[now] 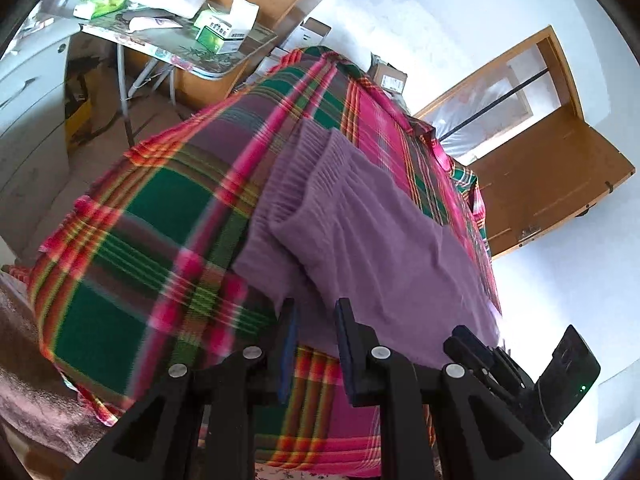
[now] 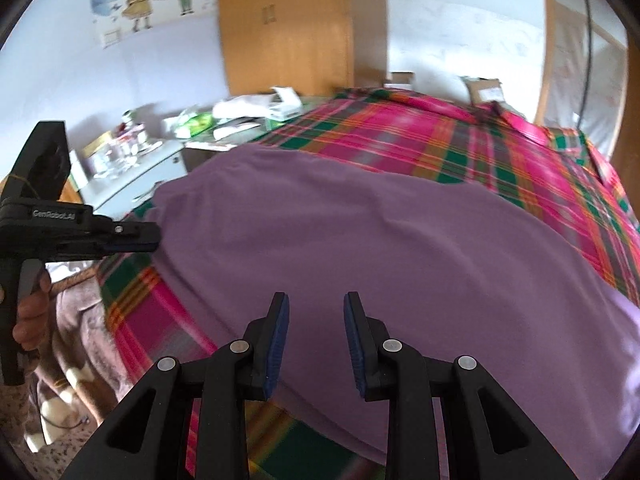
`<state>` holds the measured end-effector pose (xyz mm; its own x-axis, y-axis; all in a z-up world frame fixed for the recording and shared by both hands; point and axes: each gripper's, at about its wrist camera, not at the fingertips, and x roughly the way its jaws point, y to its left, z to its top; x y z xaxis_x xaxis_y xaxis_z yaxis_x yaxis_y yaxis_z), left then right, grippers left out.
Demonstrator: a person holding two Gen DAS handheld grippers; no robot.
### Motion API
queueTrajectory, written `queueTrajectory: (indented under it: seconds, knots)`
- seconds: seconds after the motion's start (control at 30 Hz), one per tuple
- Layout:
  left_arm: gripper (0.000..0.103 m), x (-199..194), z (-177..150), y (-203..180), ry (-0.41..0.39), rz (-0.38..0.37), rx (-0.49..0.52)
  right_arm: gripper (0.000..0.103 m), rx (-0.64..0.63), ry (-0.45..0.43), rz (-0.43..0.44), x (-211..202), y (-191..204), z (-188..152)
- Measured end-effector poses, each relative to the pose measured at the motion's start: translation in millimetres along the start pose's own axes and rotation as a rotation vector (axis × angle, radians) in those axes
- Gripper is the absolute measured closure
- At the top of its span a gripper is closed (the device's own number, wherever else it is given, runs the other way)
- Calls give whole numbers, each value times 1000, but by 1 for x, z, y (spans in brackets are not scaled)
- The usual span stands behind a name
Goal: Fold clothes
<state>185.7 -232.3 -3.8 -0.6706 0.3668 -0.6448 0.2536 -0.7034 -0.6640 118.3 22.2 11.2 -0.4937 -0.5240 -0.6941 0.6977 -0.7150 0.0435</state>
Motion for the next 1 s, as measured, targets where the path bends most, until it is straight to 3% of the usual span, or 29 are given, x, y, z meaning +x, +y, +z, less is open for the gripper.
queueTrajectory:
  seconds: [0.33,0.5,0.67,0.8,1.0]
  knots:
    - [84,-11,2,15,-14,-26,-27,74,-124,25,89,26,49,20]
    - [81,-23,6,28,-63,43,-57,74,-168,20,135,38,70,32]
    - [78,-25,9,39,-63,10,-84,58,-197,23,190,48,89,39]
    - [78,-22,15,45,-48,-41,-107,58,-242,25,185,55,105,41]
    - [78,-16,25,53,-27,-119,-163,58,-364,8,96,65,133,41]
